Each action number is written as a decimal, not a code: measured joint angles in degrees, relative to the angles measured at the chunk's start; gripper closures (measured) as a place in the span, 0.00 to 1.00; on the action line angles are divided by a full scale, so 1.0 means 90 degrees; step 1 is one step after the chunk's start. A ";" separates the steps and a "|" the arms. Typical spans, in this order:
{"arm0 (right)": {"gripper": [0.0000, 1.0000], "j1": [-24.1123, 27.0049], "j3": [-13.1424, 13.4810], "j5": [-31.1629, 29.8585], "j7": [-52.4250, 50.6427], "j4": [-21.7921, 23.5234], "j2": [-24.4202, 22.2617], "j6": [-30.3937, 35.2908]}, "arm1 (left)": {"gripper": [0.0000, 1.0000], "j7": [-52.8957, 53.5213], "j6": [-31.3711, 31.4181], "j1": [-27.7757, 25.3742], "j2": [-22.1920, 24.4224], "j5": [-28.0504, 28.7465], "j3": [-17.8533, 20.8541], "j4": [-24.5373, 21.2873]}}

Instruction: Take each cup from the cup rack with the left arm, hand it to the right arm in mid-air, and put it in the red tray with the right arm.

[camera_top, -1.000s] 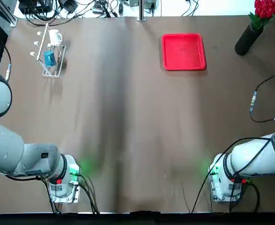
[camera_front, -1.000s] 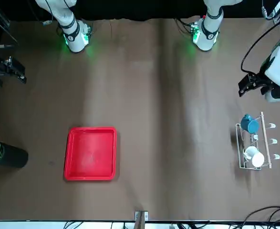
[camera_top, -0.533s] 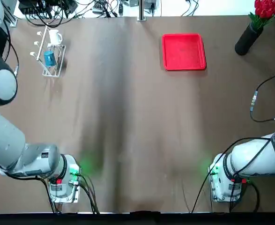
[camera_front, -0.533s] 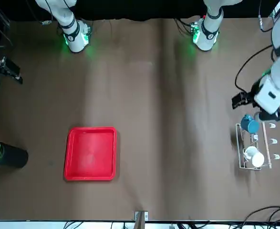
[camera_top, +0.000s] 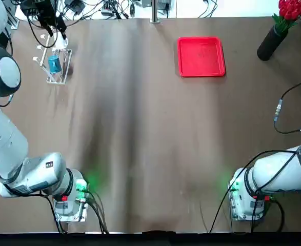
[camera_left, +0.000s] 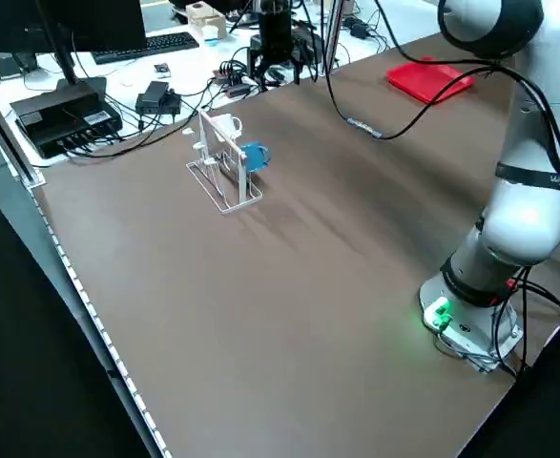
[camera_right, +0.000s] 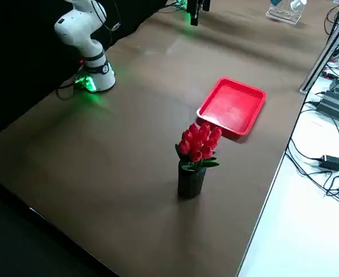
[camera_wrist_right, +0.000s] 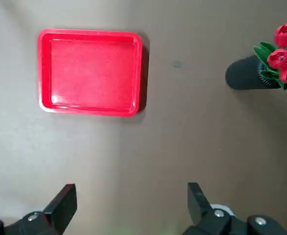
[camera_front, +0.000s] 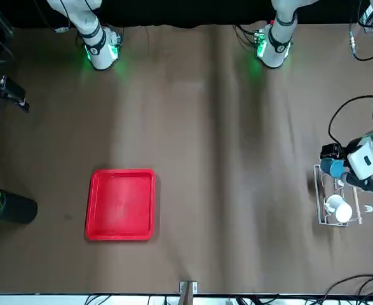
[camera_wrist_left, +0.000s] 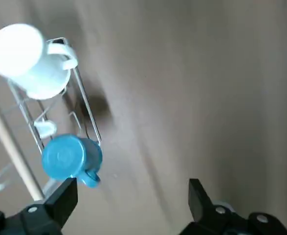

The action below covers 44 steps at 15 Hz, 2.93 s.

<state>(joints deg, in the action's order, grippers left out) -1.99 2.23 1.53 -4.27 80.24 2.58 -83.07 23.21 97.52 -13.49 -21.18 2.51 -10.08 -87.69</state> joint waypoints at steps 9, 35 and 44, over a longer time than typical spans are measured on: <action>0.00 -0.0003 -0.0005 0.0007 0.0000 -0.0001 0.0000 -0.0002 | 0.00 0.1424 0.0384 0.0143 -0.0707 0.1049 -0.0057 0.0075; 0.00 0.0001 0.0024 0.0042 0.0000 -0.0001 0.0000 -0.0003 | 0.00 0.1545 0.0147 -0.0180 -0.1295 0.2017 0.0021 0.0041; 0.00 -0.0002 0.0014 0.0058 0.0000 -0.0001 0.0000 -0.0003 | 0.00 0.1551 0.0146 -0.0090 -0.1418 0.2301 -0.0005 0.0040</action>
<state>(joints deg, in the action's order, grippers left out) -2.01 2.36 2.05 -4.27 80.24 2.58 -83.10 37.17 98.84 -14.31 -33.95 23.22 -10.12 -87.33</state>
